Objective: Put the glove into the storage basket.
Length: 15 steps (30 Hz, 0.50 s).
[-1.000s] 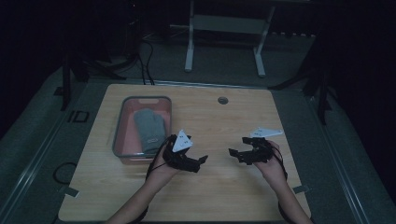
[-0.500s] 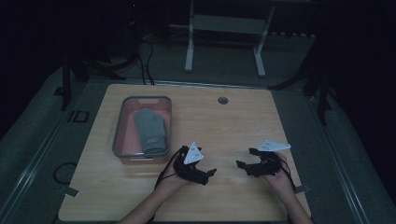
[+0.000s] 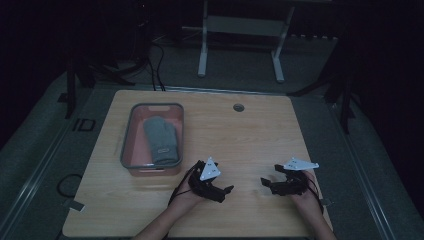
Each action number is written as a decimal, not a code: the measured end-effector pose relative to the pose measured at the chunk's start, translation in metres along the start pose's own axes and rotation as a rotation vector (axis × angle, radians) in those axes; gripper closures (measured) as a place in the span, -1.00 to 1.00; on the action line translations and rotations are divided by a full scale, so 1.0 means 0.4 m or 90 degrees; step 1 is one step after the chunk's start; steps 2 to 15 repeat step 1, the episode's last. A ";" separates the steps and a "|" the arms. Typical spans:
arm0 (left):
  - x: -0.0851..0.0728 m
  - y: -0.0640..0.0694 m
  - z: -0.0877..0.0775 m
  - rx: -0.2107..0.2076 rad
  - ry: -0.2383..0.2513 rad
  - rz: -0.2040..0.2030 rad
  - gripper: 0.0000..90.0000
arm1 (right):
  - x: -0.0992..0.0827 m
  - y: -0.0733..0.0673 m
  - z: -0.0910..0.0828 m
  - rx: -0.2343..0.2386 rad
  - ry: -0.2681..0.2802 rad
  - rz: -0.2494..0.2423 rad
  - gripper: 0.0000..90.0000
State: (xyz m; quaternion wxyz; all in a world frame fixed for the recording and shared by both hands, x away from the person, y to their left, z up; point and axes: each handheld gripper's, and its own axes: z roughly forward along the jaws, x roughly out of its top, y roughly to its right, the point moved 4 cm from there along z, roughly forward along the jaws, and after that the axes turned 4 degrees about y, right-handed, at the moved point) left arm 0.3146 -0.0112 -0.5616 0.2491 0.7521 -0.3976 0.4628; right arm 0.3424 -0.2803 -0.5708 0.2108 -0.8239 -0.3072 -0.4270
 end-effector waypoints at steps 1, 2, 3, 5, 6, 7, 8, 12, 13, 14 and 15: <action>-0.001 0.000 0.001 0.002 -0.002 0.002 -0.84 | -0.001 0.001 0.000 0.002 -0.001 0.000 -0.67; -0.001 0.000 0.001 0.002 -0.002 0.002 -0.84 | -0.001 0.001 0.000 0.002 -0.001 0.000 -0.67; -0.001 0.000 0.001 0.002 -0.002 0.002 -0.84 | -0.001 0.001 0.000 0.002 -0.001 0.000 -0.67; -0.001 0.000 0.001 0.002 -0.002 0.002 -0.84 | -0.001 0.001 0.000 0.002 -0.001 0.000 -0.67; -0.001 0.000 0.001 0.002 -0.002 0.002 -0.84 | -0.001 0.001 0.000 0.002 -0.001 0.000 -0.67; -0.001 0.000 0.001 0.002 -0.002 0.002 -0.84 | -0.001 0.001 0.000 0.002 -0.001 0.000 -0.67; -0.001 0.000 0.001 0.002 -0.002 0.002 -0.84 | -0.001 0.001 0.000 0.002 -0.001 0.000 -0.67; -0.001 0.000 0.001 0.002 -0.002 0.002 -0.84 | -0.001 0.001 0.000 0.002 -0.001 0.000 -0.67; -0.001 0.000 0.001 0.002 -0.002 0.002 -0.84 | -0.001 0.001 0.000 0.002 -0.001 0.000 -0.67; -0.001 0.000 0.001 0.002 -0.002 0.002 -0.84 | -0.001 0.001 0.000 0.002 -0.001 0.000 -0.67; -0.001 0.000 0.001 0.002 -0.002 0.002 -0.84 | -0.001 0.001 0.000 0.002 -0.001 0.000 -0.67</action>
